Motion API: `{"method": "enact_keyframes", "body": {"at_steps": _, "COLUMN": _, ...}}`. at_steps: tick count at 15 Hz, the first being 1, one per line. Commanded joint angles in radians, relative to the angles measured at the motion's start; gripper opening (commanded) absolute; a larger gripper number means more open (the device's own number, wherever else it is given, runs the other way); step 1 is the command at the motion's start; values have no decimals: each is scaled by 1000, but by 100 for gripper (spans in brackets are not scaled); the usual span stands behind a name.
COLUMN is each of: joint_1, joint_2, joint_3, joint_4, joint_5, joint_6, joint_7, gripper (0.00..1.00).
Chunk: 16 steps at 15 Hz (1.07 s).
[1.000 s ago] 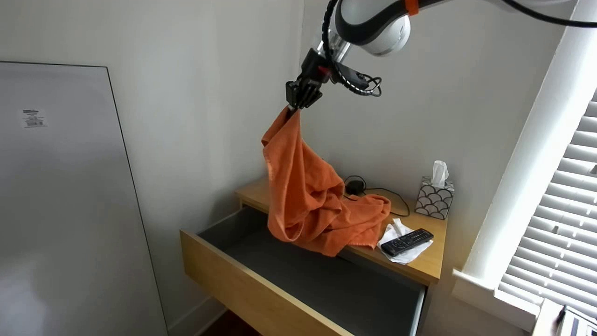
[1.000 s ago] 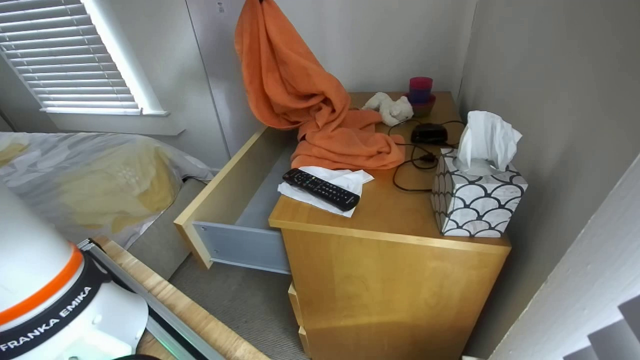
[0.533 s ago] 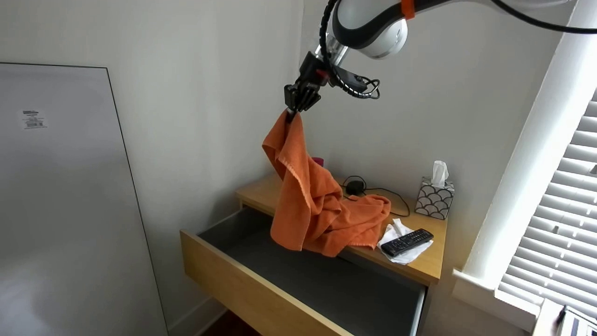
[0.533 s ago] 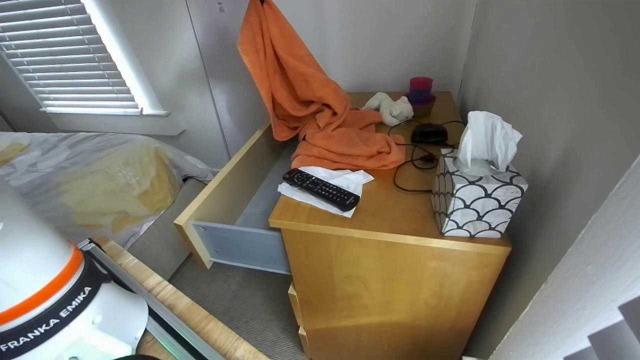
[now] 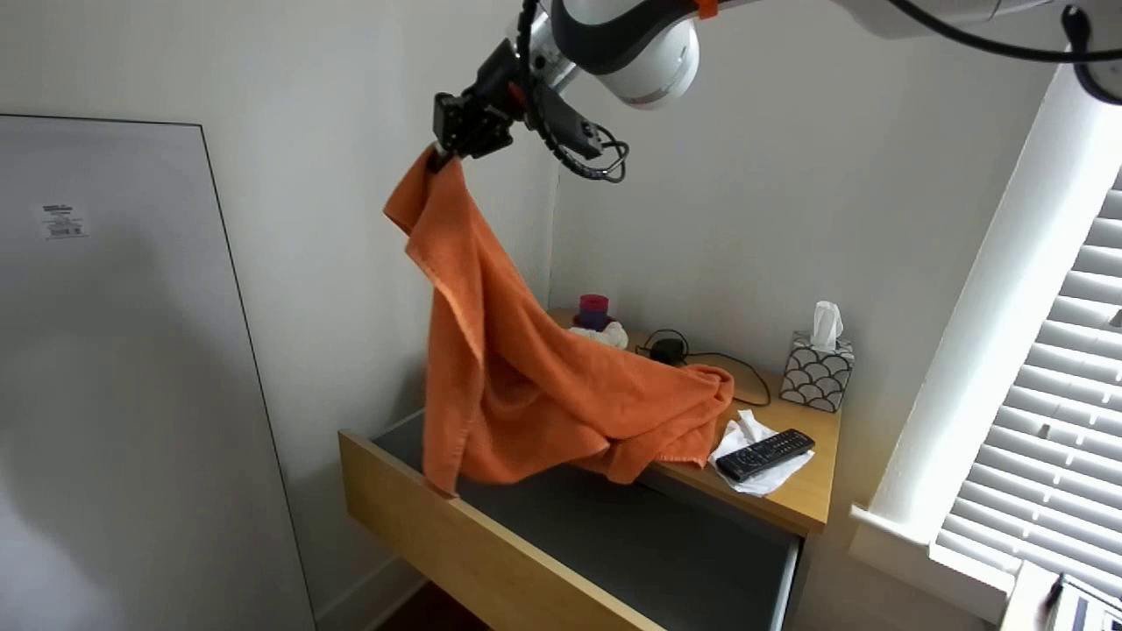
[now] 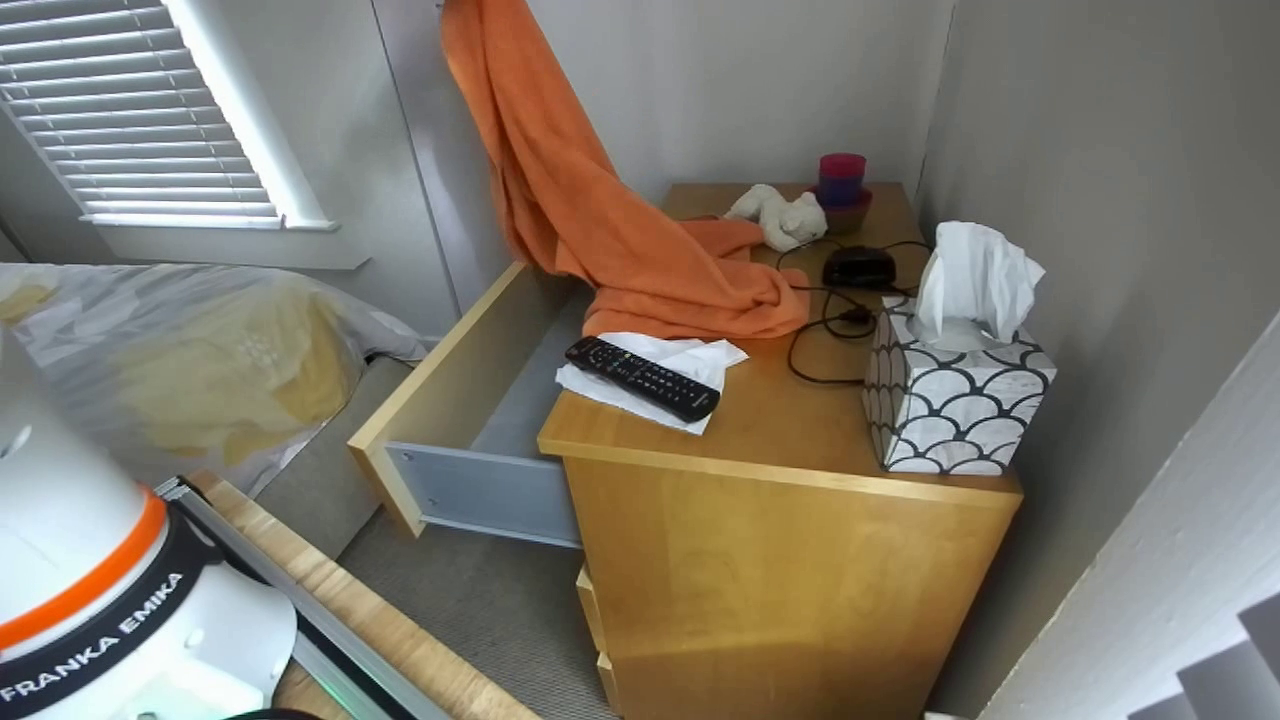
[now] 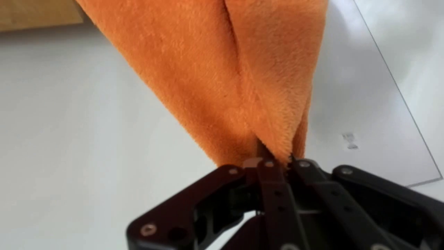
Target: Put the orange towel in the open drawer
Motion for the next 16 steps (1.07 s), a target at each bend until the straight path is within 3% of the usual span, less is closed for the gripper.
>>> {"method": "enact_keyframes", "body": {"at_steps": 1, "joint_1": 49, "joint_2": 157, "joint_3": 52, "joint_4": 229, "joint_5": 22, "joint_6": 89, "joint_7": -45, "gripper": 1}}
{"method": "enact_keyframes", "body": {"at_steps": 6, "joint_1": 83, "joint_2": 304, "joint_3": 163, "joint_4": 470, "joint_5": 20, "joint_6": 181, "joint_7": -120, "gripper": 1}}
{"method": "enact_keyframes", "body": {"at_steps": 11, "joint_1": 81, "joint_2": 430, "joint_3": 330, "joint_4": 663, "joint_5": 33, "joint_6": 215, "joint_7": -237, "gripper": 1}}
{"method": "enact_keyframes", "body": {"at_steps": 12, "joint_1": 84, "joint_2": 439, "joint_3": 331, "joint_4": 678, "joint_5": 22, "joint_6": 201, "joint_7": -234, "gripper": 1}}
{"method": "enact_keyframes", "body": {"at_steps": 16, "joint_1": 62, "joint_2": 394, "joint_3": 226, "joint_4": 601, "joint_5": -13, "joint_6": 123, "joint_7": -135, "gripper": 1}}
